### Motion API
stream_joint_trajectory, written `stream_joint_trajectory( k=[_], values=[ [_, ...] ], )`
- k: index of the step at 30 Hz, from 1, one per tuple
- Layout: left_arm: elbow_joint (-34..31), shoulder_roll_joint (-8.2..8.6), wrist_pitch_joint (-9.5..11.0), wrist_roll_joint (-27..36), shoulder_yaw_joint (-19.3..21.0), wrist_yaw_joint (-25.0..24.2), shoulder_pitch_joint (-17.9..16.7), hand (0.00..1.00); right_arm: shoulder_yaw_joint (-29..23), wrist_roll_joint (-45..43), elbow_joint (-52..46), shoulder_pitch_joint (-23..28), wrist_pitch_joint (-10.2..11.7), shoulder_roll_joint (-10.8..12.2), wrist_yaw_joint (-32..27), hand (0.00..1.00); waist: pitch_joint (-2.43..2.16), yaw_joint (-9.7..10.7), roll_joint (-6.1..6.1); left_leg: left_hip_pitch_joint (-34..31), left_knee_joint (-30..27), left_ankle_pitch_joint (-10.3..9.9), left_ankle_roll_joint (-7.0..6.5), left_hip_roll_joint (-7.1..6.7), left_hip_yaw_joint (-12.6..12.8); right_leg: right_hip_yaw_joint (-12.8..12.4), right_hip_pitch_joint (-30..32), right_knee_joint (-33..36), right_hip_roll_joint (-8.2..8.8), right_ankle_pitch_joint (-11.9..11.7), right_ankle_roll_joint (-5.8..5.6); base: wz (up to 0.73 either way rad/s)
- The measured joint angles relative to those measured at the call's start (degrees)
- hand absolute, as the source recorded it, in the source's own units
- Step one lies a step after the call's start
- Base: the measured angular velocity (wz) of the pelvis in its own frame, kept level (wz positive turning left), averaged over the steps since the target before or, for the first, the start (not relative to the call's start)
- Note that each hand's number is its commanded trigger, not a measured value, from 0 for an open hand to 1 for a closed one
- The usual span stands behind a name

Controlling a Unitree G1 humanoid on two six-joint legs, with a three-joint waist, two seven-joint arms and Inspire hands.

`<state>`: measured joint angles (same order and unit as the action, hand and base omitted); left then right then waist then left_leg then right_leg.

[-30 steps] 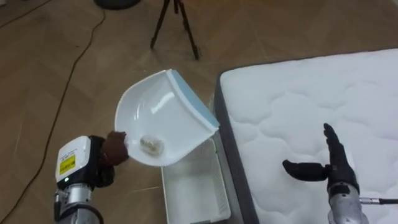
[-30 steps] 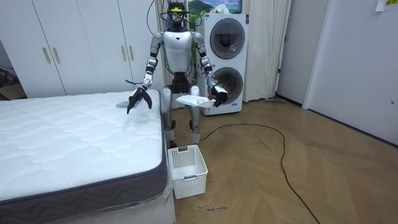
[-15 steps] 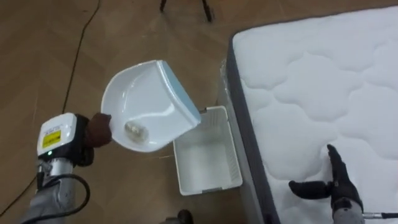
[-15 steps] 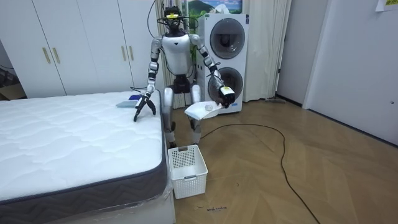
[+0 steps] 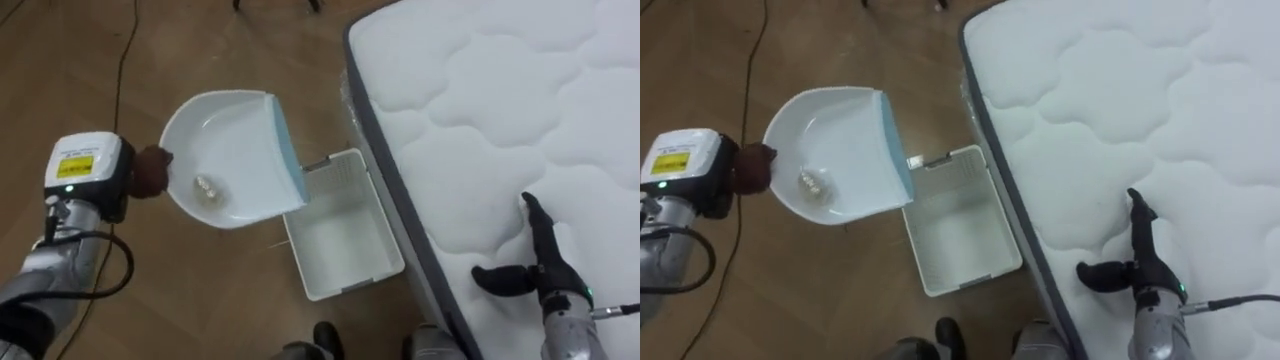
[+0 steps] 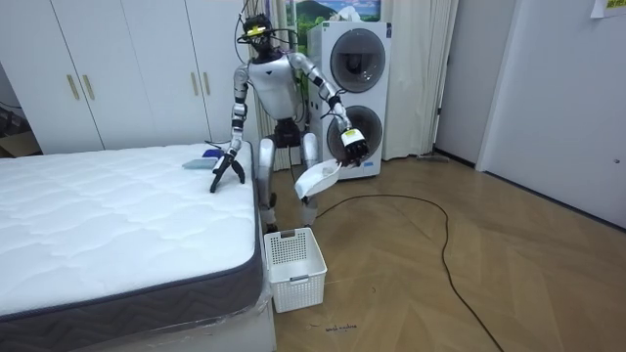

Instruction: Clean bed

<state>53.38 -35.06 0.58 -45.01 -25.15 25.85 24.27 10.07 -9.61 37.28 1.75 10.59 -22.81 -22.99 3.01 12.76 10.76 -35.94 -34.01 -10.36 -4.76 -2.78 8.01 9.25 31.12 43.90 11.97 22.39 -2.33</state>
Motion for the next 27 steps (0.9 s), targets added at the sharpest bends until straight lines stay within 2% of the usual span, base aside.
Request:
stream_joint_trajectory(
  k=[4, 11, 15, 22, 27],
  values=[
    [-0.01, -1.62, -0.88, -3.69, -2.25, -1.27, -0.01, 1.00, 0.54, 0.01, -2.24, 0.27, 0.02, -0.01, -0.09, 0.00, 0.04, 1.09, 0.28, 0.11, 0.20, 0.00, 0.02, 0.01, 1.20, -1.37, 1.05, 1.18, 0.07, 0.76, -0.04, -0.06],
    [-0.56, -2.45, -1.15, -5.41, -2.89, -3.48, 0.00, 1.00, 1.02, -2.34, -4.50, 0.84, 0.02, -0.38, -0.37, 0.00, 0.06, 1.98, 0.81, 0.14, 0.64, -0.06, -0.04, 0.09, 3.11, -2.84, 2.35, 2.20, 0.30, 1.27, -0.11, -0.05],
    [-0.51, -2.59, -3.38, -7.06, -2.89, -5.54, 0.00, 1.00, 1.04, -3.25, -5.30, 0.90, 0.01, -0.40, -0.49, 0.00, 0.07, 2.00, 1.06, 0.13, 0.89, -0.07, -0.04, 0.03, 3.68, -3.86, 3.14, 2.76, 0.32, 1.46, -0.13, -0.05],
    [-0.34, -2.80, -4.83, -13.16, -2.89, -10.16, 0.59, 1.00, 1.03, -3.26, -6.42, 1.12, -0.08, -0.41, 0.02, 0.00, -0.02, 2.50, 1.25, 0.06, 0.91, -0.07, -0.03, 0.12, 4.29, -4.38, 3.44, 2.94, 0.13, 1.63, -0.09, -0.02],
    [-0.45, -4.85, -5.33, -14.69, -3.25, -14.64, 1.30, 1.00, 1.03, -3.24, -6.79, 1.35, -0.20, -0.60, 0.48, 0.00, -0.06, 2.68, 1.30, -0.04, 0.86, -0.07, -0.04, 0.16, 4.23, -4.23, 3.42, 2.78, 0.11, 1.63, -0.09, 0.00]
  ],
)
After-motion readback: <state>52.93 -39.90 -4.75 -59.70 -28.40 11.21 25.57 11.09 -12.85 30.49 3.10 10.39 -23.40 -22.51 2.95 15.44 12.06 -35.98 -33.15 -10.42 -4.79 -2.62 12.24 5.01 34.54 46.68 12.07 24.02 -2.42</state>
